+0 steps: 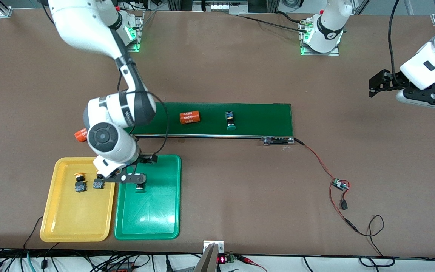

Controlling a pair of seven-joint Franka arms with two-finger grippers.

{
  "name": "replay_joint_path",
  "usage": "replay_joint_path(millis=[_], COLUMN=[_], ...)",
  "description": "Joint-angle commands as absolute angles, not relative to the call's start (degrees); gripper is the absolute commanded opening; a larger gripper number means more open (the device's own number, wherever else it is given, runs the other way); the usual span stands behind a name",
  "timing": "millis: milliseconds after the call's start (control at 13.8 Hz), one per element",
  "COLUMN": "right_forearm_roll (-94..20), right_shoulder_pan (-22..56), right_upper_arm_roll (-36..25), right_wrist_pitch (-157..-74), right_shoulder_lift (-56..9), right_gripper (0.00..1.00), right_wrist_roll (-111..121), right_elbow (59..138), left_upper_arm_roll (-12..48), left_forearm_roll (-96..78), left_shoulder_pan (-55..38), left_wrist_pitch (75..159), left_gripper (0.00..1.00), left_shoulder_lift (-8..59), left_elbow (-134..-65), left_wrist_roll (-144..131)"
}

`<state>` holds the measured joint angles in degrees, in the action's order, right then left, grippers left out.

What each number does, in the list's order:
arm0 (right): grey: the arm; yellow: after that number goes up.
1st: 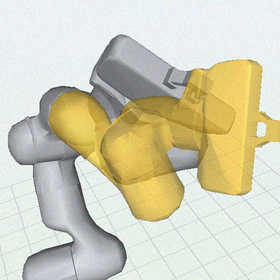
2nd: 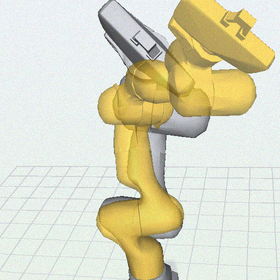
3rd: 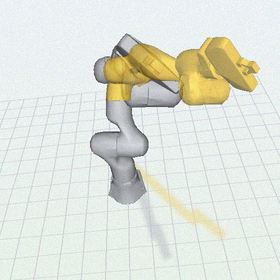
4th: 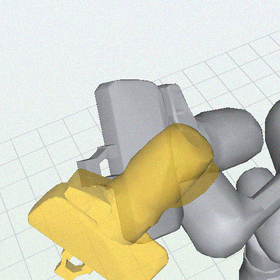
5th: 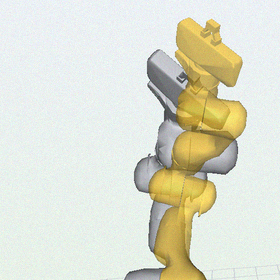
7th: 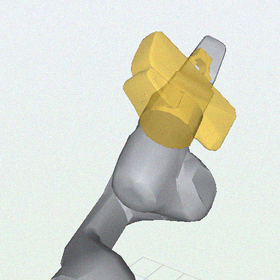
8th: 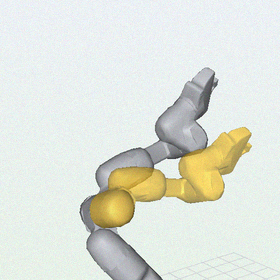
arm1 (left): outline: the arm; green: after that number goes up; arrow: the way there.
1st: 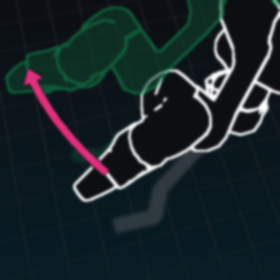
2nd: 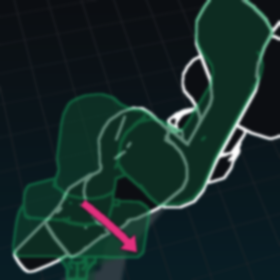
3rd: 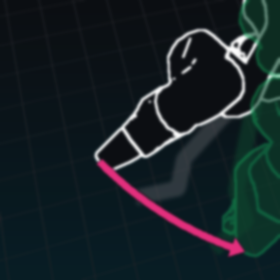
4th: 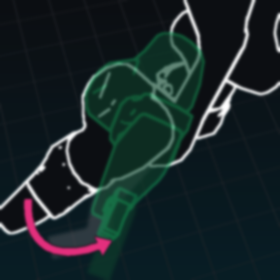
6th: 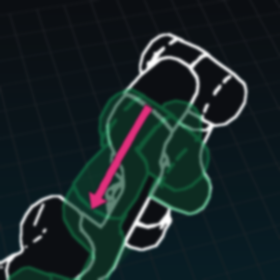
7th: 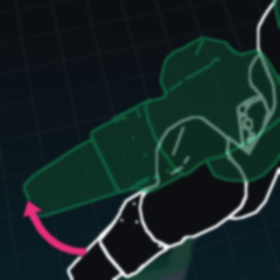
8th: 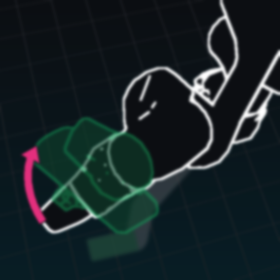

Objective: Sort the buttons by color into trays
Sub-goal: 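Carry the green button to the green tray and open the right gripper, then return the right gripper to the belt and grasp another green button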

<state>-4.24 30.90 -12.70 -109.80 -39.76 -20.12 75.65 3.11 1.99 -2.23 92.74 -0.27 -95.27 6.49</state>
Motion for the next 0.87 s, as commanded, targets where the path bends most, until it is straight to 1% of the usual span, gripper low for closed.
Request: replay_joint_path(millis=[0,144,289,433,578,795], right_forearm_roll=[-4.31,-4.22,-4.13,-4.31,-4.31,-4.39], right_shoulder_pan=[34.44,37.26,37.96,38.4,40.86,42.18], right_upper_arm_roll=[-12.74,-12.83,-12.83,-12.74,-12.74,-12.57], right_wrist_pitch=[-107.94,-108.19,-108.19,-108.19,-109.68,-111.27], right_shoulder_lift=[-31.23,-26.39,-24.27,-23.56,-23.38,-23.29], right_gripper=[1.0,1.0,1.0,1.0,1.0,1.0], right_wrist_roll=[-23.2,-25.29,-27.33,-31.09,-35.05,-35.16], right_elbow=[85.48,91.73,93.6,93.78,95.01,95.8], left_upper_arm_roll=[4.39,4.22,3.78,3.78,4.13,4.48], left_forearm_roll=[4.39,4.22,3.26,1.42,1.23,-1.65], left_shoulder_pan=[-2.46,-2.2,-1.85,-0.97,-1.05,-1.05], left_wrist_pitch=[92.98,92.99,92.9,92.9,92.81,92.38], left_gripper=[1.0,1.0,1.0,1.0,1.0,1.0], left_shoulder_lift=[2.19,3.51,4.3,4.31,4.22,3.35], left_elbow=[-93.78,-91.77,-90.44,-90.44,-90.61,-89.22], left_wrist_roll=[5.37,5.27,3.35,-0.6,-0.79,0.09])
